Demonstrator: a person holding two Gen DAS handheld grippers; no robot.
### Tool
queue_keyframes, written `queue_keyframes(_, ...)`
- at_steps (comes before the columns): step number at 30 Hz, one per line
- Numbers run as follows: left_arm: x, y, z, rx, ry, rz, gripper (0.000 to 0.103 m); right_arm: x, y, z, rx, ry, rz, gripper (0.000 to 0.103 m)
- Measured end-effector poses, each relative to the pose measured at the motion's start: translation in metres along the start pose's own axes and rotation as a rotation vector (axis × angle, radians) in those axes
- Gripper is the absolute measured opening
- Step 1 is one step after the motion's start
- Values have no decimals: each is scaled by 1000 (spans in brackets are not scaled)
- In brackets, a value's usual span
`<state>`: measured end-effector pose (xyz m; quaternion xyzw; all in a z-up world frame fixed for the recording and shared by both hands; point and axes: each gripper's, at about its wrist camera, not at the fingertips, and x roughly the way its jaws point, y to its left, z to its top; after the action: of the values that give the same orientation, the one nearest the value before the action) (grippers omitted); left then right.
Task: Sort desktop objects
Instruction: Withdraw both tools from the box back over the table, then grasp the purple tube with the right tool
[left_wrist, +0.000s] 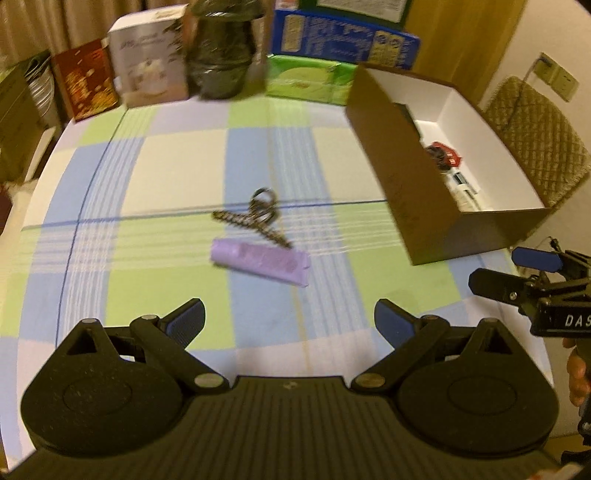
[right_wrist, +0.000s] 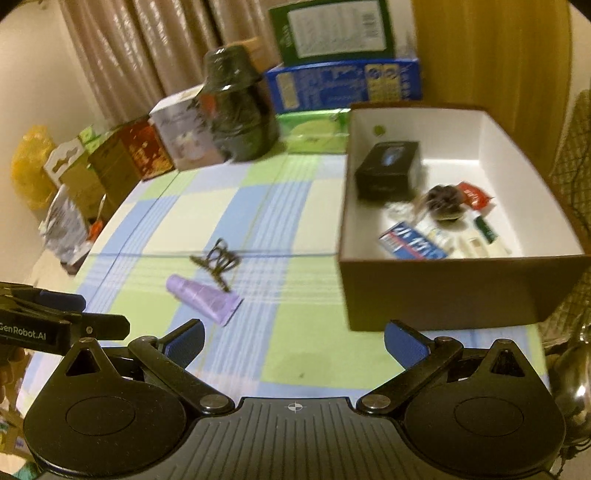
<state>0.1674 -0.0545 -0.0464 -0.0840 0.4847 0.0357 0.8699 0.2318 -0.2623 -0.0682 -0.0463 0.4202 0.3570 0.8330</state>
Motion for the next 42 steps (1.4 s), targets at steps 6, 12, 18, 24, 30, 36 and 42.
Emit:
queue_keyframes(6, 9, 27, -9, -67, 31, 49, 97, 23, 11, -2, -6, 31, -1, 101)
queue_keyframes(12, 28, 42, -8, -138, 53, 80, 97, 41, 8, -9, 24, 68, -33, 101)
queue_keyframes(18, 54, 46, -4, -178, 88, 93, 97, 54, -2, -6, 52, 88, -37, 101)
queue_keyframes(24, 60, 52, 0, -179, 93, 128, 97, 70, 14, -4, -30, 85, 54, 100)
queue_keyframes(30, 60, 81, -5, -221, 101, 182, 97, 95, 39, 3, -122, 68, 152, 86)
queue_keyframes(36, 59, 116, -11, -267, 99, 231, 97, 130, 64, 8, -223, 56, 239, 66)
queue_keyframes(42, 67, 143, -9, -282, 101, 259, 97, 156, 82, 12, -292, 56, 265, 60)
